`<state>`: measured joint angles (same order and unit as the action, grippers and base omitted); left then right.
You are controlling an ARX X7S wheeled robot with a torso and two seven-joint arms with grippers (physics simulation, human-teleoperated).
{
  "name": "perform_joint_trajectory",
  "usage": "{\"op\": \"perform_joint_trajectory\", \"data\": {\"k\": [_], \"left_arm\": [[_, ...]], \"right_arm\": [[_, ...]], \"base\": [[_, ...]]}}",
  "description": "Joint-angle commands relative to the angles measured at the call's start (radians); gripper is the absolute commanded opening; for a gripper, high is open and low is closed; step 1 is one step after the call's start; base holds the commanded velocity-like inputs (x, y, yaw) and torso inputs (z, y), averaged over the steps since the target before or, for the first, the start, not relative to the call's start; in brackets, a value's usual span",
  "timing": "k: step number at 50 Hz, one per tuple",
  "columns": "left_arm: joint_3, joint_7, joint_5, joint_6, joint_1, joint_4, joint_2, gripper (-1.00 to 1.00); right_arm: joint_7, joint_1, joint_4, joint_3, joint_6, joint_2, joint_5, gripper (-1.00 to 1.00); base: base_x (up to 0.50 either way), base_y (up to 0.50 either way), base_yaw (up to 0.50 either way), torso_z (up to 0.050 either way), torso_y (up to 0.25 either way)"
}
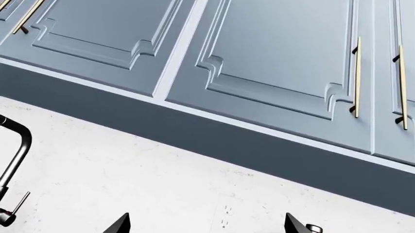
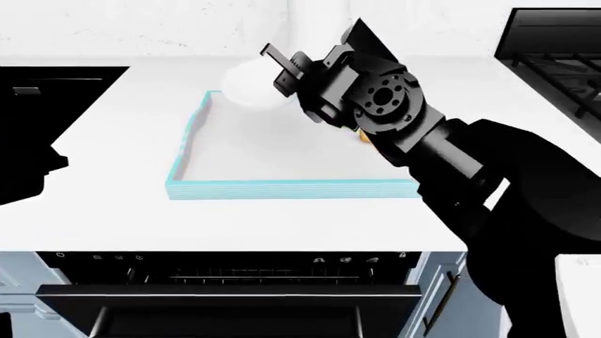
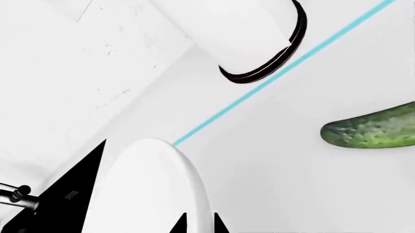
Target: Place the two vegetables and bowl onto the tray for setting up a vegetable dip station.
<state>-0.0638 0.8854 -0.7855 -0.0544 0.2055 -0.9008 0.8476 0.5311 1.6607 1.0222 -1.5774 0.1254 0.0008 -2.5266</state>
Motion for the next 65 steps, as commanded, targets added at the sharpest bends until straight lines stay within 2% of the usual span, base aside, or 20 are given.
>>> {"op": "perform_joint_trajectory", "data": {"k": [1,45,46,59,65], "left_arm": [[-0.001,-0.001,0.001,-0.003,0.000,0.003,-0.001,1.00],[0.002,0.009,-0.004,-0.005,0.000,0.000,0.006,1.00],[0.003,0.009,-0.004,-0.005,0.000,0.000,0.006,1.00],[0.000,0.009,-0.003,-0.006,0.000,0.000,0.007,1.00],[-0.001,0.006,0.000,-0.009,-0.002,0.004,0.005,1.00]], "right_arm": [[-0.009,0.002,-0.010,-0.034,-0.009,-0.001,-0.012,-1.00],[-0.007,-0.025,-0.029,-0.036,0.034,-0.001,0.038,-1.00],[0.001,-0.026,-0.030,-0.036,0.035,-0.001,0.036,1.00],[-0.040,-0.014,-0.040,-0.034,0.027,-0.001,0.028,1.00],[-0.028,0.025,-0.046,-0.055,0.019,-0.001,0.088,1.00]], "base": [[0.00,0.00,0.00,0.000,0.010],[0.00,0.00,0.00,0.000,0.000],[0.00,0.00,0.00,0.000,0.000],[0.00,0.00,0.00,0.000,0.000],[0.00,0.00,0.00,0.000,0.000]]}}
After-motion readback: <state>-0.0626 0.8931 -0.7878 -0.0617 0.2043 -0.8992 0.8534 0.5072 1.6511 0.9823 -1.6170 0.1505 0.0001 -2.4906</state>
